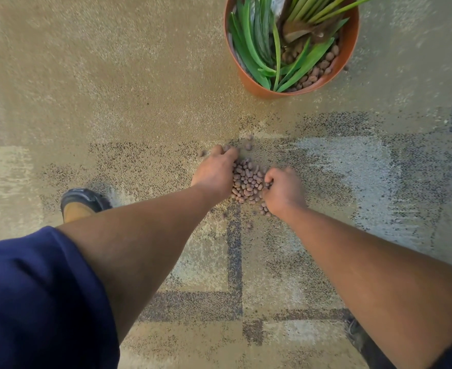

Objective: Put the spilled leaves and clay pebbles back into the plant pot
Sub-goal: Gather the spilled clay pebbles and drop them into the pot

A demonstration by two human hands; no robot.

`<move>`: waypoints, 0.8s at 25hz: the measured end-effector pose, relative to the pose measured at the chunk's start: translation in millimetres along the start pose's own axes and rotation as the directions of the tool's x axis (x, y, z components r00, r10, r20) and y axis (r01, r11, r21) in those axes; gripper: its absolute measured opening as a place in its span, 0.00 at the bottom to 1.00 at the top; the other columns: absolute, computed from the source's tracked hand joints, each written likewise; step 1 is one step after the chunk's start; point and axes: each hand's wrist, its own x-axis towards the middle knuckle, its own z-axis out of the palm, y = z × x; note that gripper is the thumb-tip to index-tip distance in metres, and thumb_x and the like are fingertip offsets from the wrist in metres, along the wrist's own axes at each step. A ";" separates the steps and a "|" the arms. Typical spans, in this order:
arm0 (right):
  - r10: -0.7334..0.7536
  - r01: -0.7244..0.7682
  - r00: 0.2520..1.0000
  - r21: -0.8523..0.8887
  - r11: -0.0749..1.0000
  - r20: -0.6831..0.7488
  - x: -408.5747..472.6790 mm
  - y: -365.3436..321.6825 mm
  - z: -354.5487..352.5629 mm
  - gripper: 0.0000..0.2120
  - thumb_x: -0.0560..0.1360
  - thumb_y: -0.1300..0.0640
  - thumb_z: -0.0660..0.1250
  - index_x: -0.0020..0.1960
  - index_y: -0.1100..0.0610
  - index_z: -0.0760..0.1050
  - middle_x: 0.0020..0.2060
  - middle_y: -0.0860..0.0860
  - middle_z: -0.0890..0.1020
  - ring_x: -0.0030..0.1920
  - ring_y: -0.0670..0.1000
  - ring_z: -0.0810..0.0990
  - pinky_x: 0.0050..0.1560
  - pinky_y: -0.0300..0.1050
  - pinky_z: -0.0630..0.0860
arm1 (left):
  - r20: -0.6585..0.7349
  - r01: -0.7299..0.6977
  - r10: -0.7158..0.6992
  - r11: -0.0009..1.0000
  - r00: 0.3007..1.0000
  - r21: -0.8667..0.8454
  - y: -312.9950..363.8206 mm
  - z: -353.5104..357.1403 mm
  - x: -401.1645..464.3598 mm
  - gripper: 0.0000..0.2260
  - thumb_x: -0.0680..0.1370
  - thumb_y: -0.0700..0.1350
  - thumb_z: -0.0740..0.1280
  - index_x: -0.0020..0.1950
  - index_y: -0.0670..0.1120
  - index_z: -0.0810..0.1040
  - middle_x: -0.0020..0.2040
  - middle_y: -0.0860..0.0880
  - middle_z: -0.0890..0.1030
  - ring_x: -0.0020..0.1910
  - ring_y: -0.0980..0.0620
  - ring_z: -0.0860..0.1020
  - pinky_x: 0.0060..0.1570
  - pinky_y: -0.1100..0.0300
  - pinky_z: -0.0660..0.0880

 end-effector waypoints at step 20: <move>-0.040 0.041 0.999 0.127 0.991 -0.010 -5.6 9.6 -9.8 0.14 0.73 0.60 0.76 0.39 0.47 0.73 0.54 0.49 0.80 0.52 0.54 0.80 0.55 0.43 0.81 | -0.008 0.244 -0.279 0.856 0.960 -0.455 -19.8 -9.0 -5.6 0.08 0.81 0.36 0.67 0.57 0.46 0.83 0.46 0.52 0.80 0.38 0.59 0.81 0.26 0.75 0.73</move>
